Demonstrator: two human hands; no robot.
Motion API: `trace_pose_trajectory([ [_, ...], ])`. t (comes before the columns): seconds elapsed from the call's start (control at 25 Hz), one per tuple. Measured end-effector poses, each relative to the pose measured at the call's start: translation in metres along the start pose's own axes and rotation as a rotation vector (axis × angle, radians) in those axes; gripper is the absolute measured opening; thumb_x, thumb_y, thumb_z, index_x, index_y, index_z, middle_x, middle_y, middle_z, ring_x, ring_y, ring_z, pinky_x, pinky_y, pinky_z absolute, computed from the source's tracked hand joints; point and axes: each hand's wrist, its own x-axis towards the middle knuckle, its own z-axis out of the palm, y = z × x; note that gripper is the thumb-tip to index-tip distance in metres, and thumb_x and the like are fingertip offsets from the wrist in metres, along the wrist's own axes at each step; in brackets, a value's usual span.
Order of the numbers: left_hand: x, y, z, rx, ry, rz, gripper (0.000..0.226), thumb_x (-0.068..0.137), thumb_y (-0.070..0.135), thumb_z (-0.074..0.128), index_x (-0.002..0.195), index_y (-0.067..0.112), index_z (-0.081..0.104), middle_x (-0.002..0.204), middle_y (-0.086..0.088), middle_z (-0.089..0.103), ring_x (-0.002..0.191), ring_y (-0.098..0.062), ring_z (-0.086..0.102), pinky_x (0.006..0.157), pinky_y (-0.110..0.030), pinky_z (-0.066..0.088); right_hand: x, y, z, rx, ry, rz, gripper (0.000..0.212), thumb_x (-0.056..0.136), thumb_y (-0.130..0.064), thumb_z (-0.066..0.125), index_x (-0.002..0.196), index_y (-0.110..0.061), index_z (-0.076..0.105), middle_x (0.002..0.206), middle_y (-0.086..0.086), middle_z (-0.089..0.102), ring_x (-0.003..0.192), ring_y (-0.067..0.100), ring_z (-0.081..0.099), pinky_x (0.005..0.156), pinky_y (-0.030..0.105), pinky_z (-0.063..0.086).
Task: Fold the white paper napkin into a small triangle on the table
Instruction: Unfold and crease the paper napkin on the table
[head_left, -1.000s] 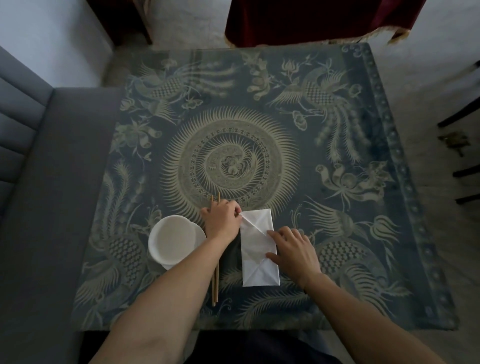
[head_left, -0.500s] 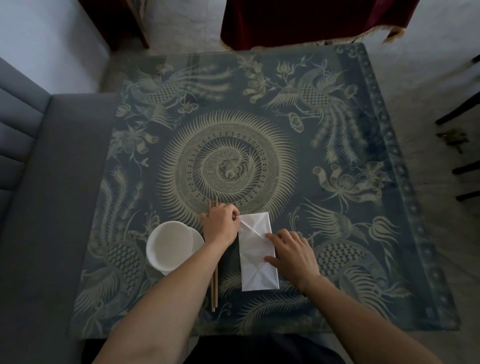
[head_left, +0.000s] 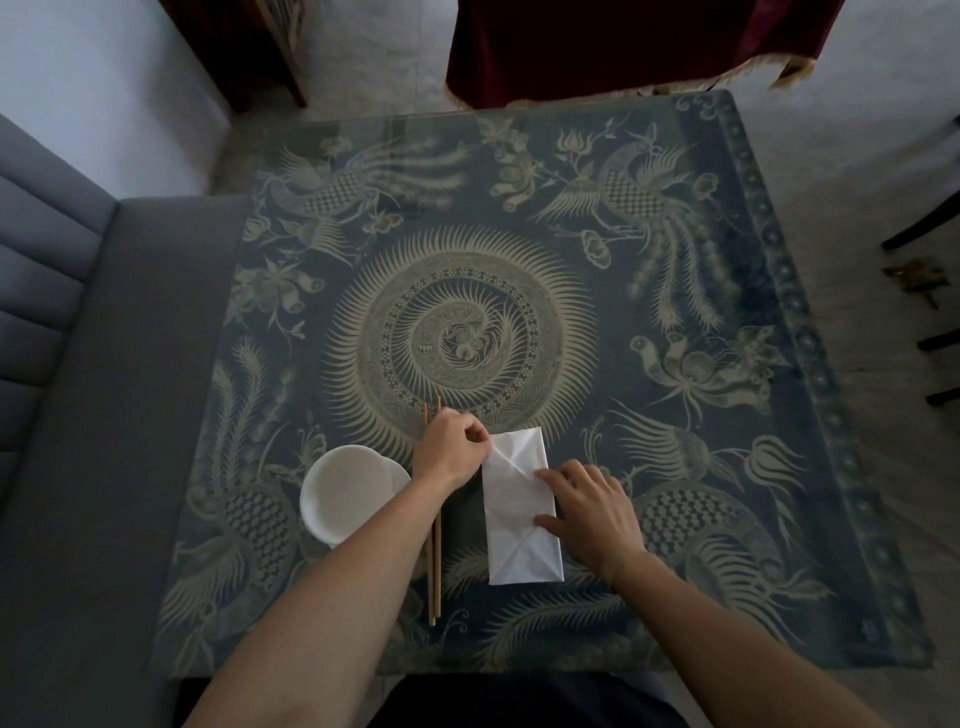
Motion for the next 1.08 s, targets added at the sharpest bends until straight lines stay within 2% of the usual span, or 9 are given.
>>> trace_pose_trajectory([
  [0.12, -0.002, 0.001, -0.002, -0.061, -0.060, 0.027, 0.004, 0.079, 0.023, 0.071, 0.076, 0.023, 0.068, 0.087, 0.008, 0.062, 0.081, -0.014, 0.060, 0.069, -0.029, 0.049, 0.001, 0.000, 0.001, 0.001, 0.002, 0.000, 0.063, 0.083, -0.056, 0.064, 0.137, -0.031, 0.043, 0.123, -0.004, 0.052, 0.108, 0.019, 0.050, 0.091, 0.037, 0.045],
  [0.32, -0.008, 0.007, -0.005, -0.183, -0.183, -0.015, 0.008, 0.079, 0.020, 0.070, 0.075, 0.024, 0.064, 0.076, 0.009, 0.066, 0.071, -0.007, 0.061, 0.059, -0.021, 0.043, 0.001, -0.001, 0.000, 0.030, 0.013, 0.029, 0.062, 0.080, -0.063, 0.062, 0.132, -0.032, 0.046, 0.121, -0.006, 0.052, 0.107, 0.017, 0.050, 0.091, 0.036, 0.045],
  [0.44, -0.012, 0.016, -0.005, -0.491, -0.283, -0.119, 0.013, 0.079, 0.013, 0.071, 0.090, 0.015, 0.064, 0.081, -0.006, 0.073, 0.071, -0.018, 0.072, 0.067, -0.032, 0.058, 0.001, -0.014, -0.008, 0.112, 0.088, 0.109, 0.064, 0.072, -0.082, 0.051, 0.109, -0.030, 0.052, 0.104, -0.010, 0.054, 0.092, 0.014, 0.053, 0.081, 0.034, 0.047],
  [0.56, -0.016, 0.029, -0.005, -0.677, -0.341, -0.167, 0.026, 0.080, 0.010, 0.069, 0.103, 0.014, 0.059, 0.080, -0.008, 0.076, 0.072, -0.022, 0.074, 0.058, -0.030, 0.056, 0.008, -0.037, -0.018, 0.280, 0.087, 0.287, 0.073, 0.065, -0.091, 0.042, 0.099, -0.028, 0.048, 0.094, -0.011, 0.050, 0.081, 0.013, 0.053, 0.068, 0.034, 0.045],
  [0.64, -0.017, 0.035, -0.003, -0.729, -0.367, -0.165, 0.026, 0.082, 0.008, 0.068, 0.105, 0.014, 0.058, 0.079, -0.008, 0.076, 0.072, -0.023, 0.074, 0.058, -0.030, 0.055, 0.014, -0.044, -0.025, 0.381, 0.028, 0.401, 0.069, 0.069, -0.086, 0.047, 0.099, -0.024, 0.049, 0.095, -0.008, 0.052, 0.082, 0.016, 0.057, 0.063, 0.035, 0.043],
  [0.8, -0.018, 0.040, 0.004, -0.758, -0.391, -0.170, 0.016, 0.091, 0.026, 0.063, 0.101, 0.015, 0.060, 0.086, -0.009, 0.076, 0.076, -0.021, 0.073, 0.065, -0.032, 0.056, 0.016, -0.034, -0.028, 0.412, -0.005, 0.461, 0.019, 0.086, -0.041, 0.055, 0.081, -0.023, 0.052, 0.087, 0.000, 0.062, 0.074, 0.020, 0.055, 0.059, 0.034, 0.043],
  [0.88, -0.020, 0.038, 0.008, -0.662, -0.340, -0.129, 0.016, 0.095, 0.030, 0.057, 0.100, 0.015, 0.060, 0.090, -0.009, 0.074, 0.077, -0.020, 0.070, 0.069, -0.036, 0.053, 0.014, -0.022, -0.031, 0.467, 0.008, 0.509, 0.015, 0.084, -0.031, 0.051, 0.073, -0.021, 0.051, 0.078, 0.002, 0.062, 0.070, 0.022, 0.055, 0.056, 0.033, 0.041],
  [1.0, -0.029, 0.022, 0.016, 0.081, -0.140, 0.234, 0.013, 0.094, 0.029, 0.054, 0.103, 0.021, 0.061, 0.106, 0.002, 0.064, 0.094, -0.018, 0.060, 0.078, -0.036, 0.050, 0.010, -0.004, -0.036, 0.565, 0.007, 0.556, 0.013, 0.081, -0.028, 0.053, 0.075, -0.017, 0.056, 0.076, 0.003, 0.062, 0.070, 0.023, 0.058, 0.059, 0.034, 0.047],
  [1.08, -0.040, 0.011, 0.025, 0.372, -0.089, 0.434, 0.025, 0.091, 0.034, 0.057, 0.112, 0.022, 0.059, 0.119, 0.000, 0.057, 0.109, -0.023, 0.053, 0.087, -0.038, 0.045, 0.006, 0.008, -0.037, 0.601, 0.016, 0.583, 0.012, 0.080, -0.026, 0.055, 0.077, -0.016, 0.059, 0.077, 0.003, 0.063, 0.069, 0.020, 0.059, 0.060, 0.033, 0.048],
])
